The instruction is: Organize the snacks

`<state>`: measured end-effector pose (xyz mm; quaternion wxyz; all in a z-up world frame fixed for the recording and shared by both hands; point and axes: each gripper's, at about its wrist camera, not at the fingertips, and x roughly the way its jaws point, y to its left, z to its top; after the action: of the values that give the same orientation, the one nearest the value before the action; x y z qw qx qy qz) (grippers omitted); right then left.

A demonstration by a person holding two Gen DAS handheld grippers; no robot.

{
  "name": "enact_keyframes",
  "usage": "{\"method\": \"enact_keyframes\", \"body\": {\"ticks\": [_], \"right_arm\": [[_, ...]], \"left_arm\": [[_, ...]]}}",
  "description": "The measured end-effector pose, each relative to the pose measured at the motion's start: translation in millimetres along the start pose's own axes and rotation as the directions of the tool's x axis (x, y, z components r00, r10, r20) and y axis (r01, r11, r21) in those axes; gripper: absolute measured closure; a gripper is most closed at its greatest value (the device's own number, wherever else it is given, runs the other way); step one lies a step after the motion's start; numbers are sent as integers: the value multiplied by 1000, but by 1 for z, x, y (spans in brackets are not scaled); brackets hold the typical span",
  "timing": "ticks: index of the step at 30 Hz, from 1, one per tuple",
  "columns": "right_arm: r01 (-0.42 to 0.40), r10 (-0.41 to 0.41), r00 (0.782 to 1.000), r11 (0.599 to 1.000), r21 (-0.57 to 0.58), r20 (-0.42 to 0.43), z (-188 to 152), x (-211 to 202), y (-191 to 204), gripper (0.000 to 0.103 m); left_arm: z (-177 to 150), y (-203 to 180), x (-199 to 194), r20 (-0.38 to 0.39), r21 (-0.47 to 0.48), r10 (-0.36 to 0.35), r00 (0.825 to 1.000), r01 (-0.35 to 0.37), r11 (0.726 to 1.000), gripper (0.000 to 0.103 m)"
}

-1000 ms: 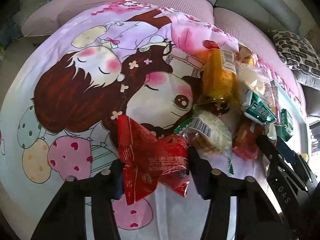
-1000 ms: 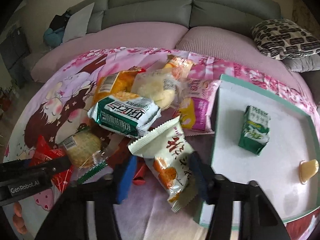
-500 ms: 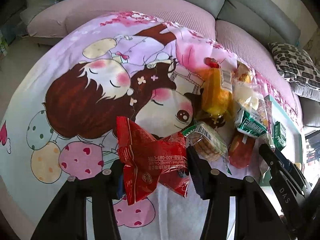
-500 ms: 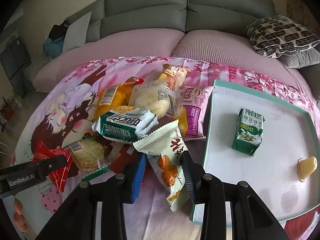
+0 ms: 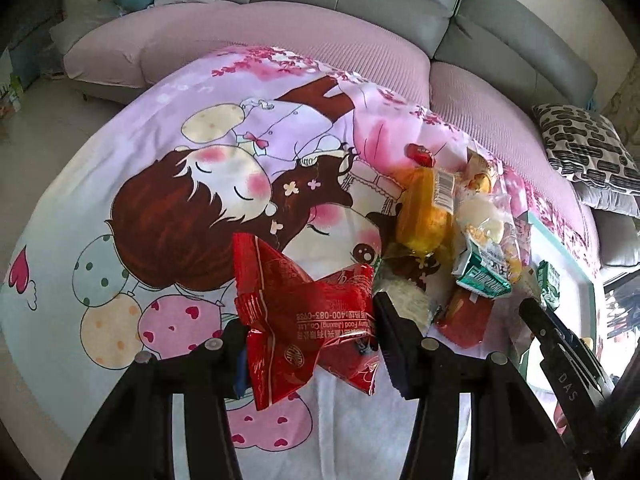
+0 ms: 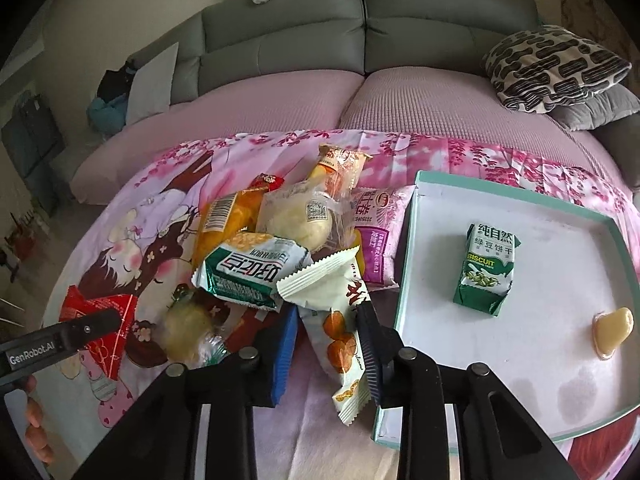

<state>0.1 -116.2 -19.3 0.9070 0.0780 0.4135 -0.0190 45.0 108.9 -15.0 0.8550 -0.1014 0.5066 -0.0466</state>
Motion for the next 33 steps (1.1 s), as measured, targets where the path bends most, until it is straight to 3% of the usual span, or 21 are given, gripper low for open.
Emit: {"method": "enact_keyframes", "body": {"ticks": [33], "right_arm": [[-59,48,993,993,100,106,8,-37,-24,80]], "left_arm": [[1,-9,-20,50,20,-13,999,12,1000,49]]}}
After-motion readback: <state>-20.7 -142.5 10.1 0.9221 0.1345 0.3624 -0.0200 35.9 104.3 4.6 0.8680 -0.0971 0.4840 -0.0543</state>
